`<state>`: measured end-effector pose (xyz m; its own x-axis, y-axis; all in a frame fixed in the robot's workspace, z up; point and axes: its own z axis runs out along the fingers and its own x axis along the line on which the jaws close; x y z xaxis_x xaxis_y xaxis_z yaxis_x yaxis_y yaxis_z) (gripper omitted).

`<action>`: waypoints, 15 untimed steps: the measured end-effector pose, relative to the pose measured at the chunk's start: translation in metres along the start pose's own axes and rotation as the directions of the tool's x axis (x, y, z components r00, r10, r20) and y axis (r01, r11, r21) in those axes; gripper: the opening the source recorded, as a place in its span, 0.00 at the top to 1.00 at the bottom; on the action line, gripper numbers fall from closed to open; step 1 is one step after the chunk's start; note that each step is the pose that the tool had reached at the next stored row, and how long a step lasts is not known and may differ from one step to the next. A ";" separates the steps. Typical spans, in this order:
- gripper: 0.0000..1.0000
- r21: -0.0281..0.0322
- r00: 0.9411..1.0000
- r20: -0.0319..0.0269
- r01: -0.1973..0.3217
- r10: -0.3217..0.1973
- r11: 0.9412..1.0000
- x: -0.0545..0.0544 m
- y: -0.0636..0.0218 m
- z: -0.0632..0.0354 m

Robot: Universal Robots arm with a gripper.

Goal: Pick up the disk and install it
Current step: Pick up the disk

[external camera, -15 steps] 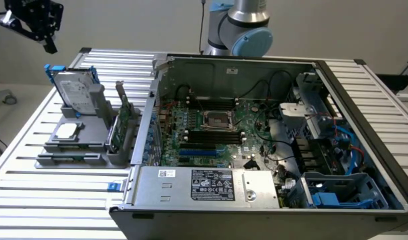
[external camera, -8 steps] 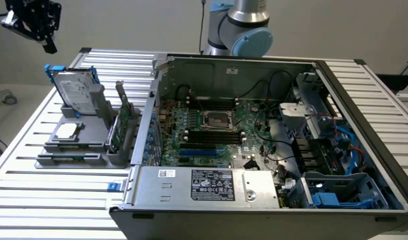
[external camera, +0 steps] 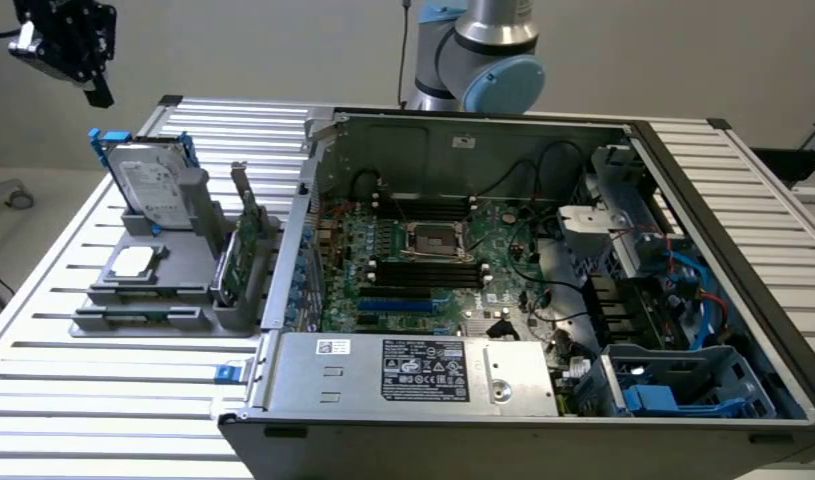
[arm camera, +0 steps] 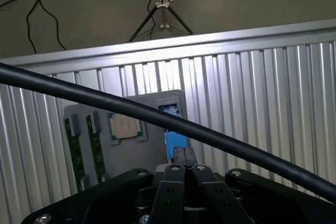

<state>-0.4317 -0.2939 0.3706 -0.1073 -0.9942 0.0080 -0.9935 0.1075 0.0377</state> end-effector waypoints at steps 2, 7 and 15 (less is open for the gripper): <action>0.89 0.000 0.999 -0.001 0.037 -0.037 0.999 0.000 0.0000 0.0000; 0.89 0.001 0.992 -0.005 0.127 -0.127 0.992 0.000 0.0000 0.0000; 0.89 0.005 0.970 -0.010 0.244 -0.244 0.970 0.000 0.0005 0.0002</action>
<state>-0.4322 -0.2938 0.3705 0.1386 -0.9903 0.0089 -0.9898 -0.1382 0.0333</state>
